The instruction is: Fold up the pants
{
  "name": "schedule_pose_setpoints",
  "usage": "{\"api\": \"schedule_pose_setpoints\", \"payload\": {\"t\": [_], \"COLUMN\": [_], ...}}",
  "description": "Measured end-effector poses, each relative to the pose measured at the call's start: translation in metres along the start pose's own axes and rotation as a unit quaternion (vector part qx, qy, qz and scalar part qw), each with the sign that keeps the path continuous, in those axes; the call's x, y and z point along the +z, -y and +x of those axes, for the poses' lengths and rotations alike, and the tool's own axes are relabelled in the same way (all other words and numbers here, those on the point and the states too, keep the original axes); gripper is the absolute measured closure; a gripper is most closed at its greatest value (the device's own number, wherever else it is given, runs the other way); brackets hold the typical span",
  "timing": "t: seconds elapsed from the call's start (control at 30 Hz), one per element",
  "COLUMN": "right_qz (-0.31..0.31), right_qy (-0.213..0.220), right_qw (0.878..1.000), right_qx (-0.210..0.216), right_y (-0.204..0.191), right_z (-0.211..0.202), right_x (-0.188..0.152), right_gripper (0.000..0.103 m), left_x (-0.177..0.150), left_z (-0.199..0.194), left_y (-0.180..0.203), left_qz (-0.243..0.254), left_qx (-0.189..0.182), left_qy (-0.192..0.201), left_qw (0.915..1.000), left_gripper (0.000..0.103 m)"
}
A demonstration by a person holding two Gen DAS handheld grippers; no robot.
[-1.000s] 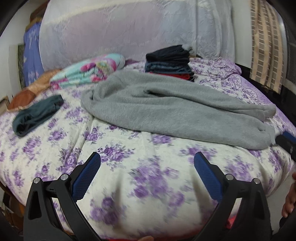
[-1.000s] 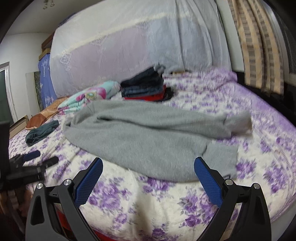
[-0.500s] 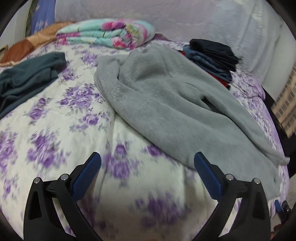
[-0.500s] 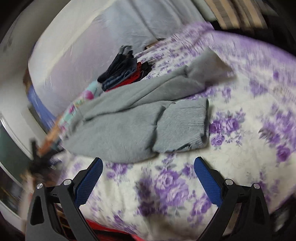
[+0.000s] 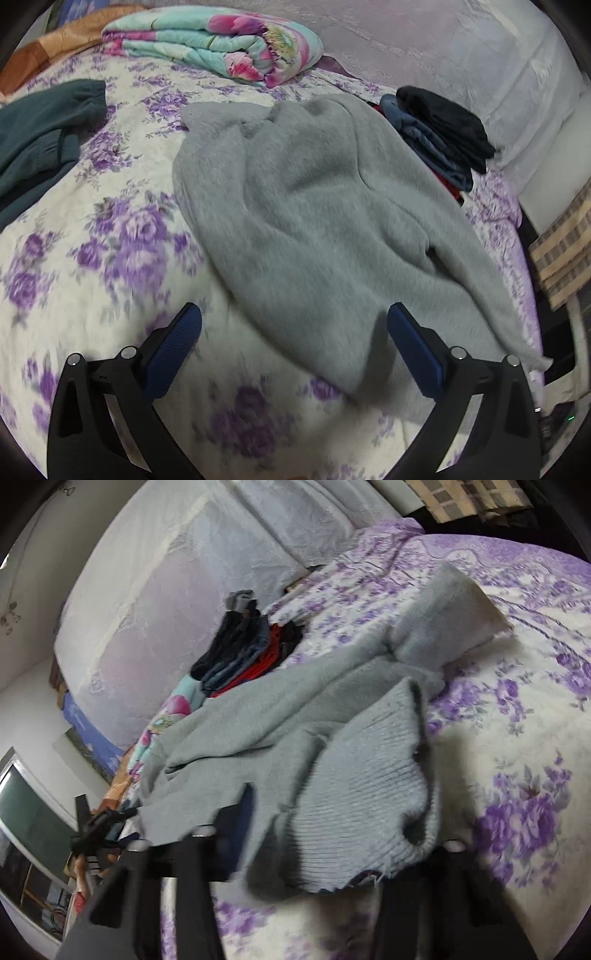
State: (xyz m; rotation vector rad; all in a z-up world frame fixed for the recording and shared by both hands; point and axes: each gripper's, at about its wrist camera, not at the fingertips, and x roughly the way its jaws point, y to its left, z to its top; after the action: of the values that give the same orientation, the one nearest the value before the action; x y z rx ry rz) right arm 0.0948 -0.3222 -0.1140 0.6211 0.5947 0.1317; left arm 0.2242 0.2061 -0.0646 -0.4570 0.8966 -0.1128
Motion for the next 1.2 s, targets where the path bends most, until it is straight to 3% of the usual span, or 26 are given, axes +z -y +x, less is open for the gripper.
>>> {"api": "schedule_pose_setpoints", "payload": {"t": [0.1,0.3,0.43,0.5,0.57,0.67,0.83,0.9,0.97,1.07,1.17,1.2], "right_qz": [0.013,-0.003,0.004,0.006,0.012,0.021,0.030,0.033,0.013,0.029,0.043,0.045], "right_qy": [-0.005,-0.010,-0.011,-0.011,-0.013,-0.015,0.013,0.040,0.057,0.039,-0.021,-0.019], "right_qw": [1.000,1.000,1.000,1.000,1.000,0.999,0.999,0.997,0.998,0.999,0.997,0.998], "right_qx": [0.018,0.007,0.017,0.019,0.025,0.033,0.044,0.048,0.025,0.001,-0.060,-0.051], "right_y": [0.009,0.009,0.012,0.013,0.015,0.020,0.028,0.032,0.035,0.057,0.087,0.092], "right_z": [0.002,0.007,0.008,0.007,0.005,0.002,-0.027,-0.053,-0.080,-0.094,-0.082,-0.083], "right_x": [0.003,0.003,0.004,0.005,0.007,0.012,0.041,0.057,0.064,0.055,0.034,0.028], "right_gripper": [0.069,0.068,0.069,0.073,0.076,0.078,0.082,0.082,0.082,0.080,0.062,0.062], "left_x": [0.017,0.063,0.078,0.076,0.070,0.062,0.037,0.012,-0.016,-0.064,-0.090,-0.091], "left_z": [0.008,0.024,0.033,0.031,0.025,0.016,-0.023,-0.053,-0.072,-0.083,-0.079,-0.080], "left_y": [-0.003,-0.024,-0.026,-0.022,-0.023,-0.033,-0.025,-0.017,-0.013,-0.014,-0.021,-0.025], "left_qz": [-0.010,-0.075,-0.083,-0.067,-0.052,-0.058,-0.052,-0.048,-0.043,-0.026,0.004,0.008], "left_qx": [-0.010,-0.034,-0.040,-0.018,0.015,-0.012,-0.046,-0.088,-0.103,-0.102,-0.041,-0.047], "left_qy": [-0.008,-0.005,-0.009,-0.010,-0.003,-0.001,0.011,0.004,-0.005,-0.022,-0.023,-0.020], "left_qw": [0.9999,0.9966,0.9957,0.9975,0.9985,0.9982,0.9976,0.9949,0.9937,0.9942,0.9989,0.9987], "left_gripper": [0.005,0.005,0.006,0.020,0.066,0.082,0.087,0.087,0.087,0.083,0.064,0.064]}}
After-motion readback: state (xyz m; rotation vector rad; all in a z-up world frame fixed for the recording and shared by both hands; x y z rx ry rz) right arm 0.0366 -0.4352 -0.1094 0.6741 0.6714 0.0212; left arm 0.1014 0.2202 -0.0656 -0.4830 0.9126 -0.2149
